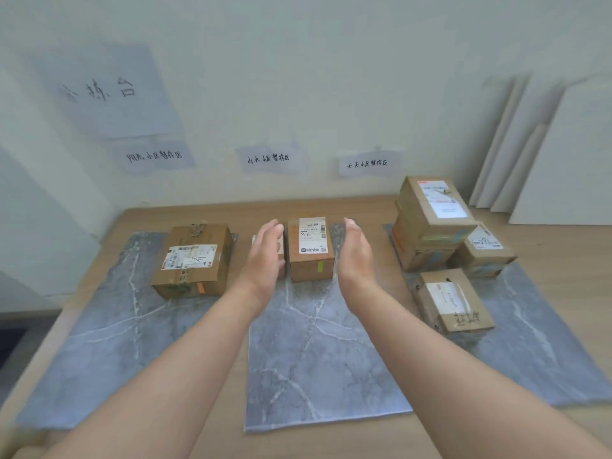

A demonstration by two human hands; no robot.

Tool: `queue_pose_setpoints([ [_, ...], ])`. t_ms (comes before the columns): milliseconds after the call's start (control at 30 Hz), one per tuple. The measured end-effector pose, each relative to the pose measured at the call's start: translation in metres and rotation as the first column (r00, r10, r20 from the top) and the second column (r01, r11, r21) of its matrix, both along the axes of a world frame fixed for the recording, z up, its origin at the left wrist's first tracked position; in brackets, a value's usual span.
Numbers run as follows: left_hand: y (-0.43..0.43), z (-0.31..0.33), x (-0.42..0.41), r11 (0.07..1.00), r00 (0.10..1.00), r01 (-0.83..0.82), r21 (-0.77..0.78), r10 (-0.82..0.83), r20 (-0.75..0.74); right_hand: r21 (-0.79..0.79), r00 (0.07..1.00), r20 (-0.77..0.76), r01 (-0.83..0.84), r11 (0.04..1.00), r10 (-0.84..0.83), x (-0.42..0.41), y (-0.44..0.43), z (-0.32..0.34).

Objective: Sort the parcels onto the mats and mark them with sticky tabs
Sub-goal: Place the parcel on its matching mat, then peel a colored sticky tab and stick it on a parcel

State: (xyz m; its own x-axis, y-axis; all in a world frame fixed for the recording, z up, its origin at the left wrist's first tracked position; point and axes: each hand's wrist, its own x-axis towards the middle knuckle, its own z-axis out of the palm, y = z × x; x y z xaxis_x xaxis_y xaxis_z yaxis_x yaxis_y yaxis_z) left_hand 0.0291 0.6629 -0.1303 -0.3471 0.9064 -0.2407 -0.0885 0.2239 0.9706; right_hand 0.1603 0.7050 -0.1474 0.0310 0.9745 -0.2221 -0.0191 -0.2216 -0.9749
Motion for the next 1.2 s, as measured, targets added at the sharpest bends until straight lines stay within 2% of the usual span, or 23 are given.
queue_pose_setpoints([
  [400, -0.139, 0.192, 0.046, 0.951, 0.992, 0.107, 0.289, -0.081, -0.099, 0.238, 0.994, -0.093, -0.024, 0.971, 0.048, 0.027, -0.144, 0.195],
  [600, -0.215, 0.265, 0.077, 0.902, 0.983, 0.153, 0.404, -0.096, -0.157, 0.381, 1.0, -0.018, 0.014, 0.925, -0.008, 0.064, -0.224, 0.276],
  [700, -0.254, 0.298, 0.094, 0.884, 0.978, 0.161, 0.439, -0.083, -0.19, 0.435, 0.999, -0.036, 0.03, 0.9, -0.016, 0.083, -0.262, 0.312],
  [933, -0.344, 0.343, 0.142, 0.878, 0.962, 0.188, 0.44, -0.074, -0.264, 0.446, 0.993, -0.108, 0.015, 0.895, 0.037, 0.133, -0.342, 0.356],
  [1200, -0.431, 0.357, 0.191, 0.866, 0.957, 0.189, 0.462, -0.058, -0.283, 0.46, 0.984, -0.143, -0.026, 0.888, 0.103, 0.186, -0.424, 0.377],
])
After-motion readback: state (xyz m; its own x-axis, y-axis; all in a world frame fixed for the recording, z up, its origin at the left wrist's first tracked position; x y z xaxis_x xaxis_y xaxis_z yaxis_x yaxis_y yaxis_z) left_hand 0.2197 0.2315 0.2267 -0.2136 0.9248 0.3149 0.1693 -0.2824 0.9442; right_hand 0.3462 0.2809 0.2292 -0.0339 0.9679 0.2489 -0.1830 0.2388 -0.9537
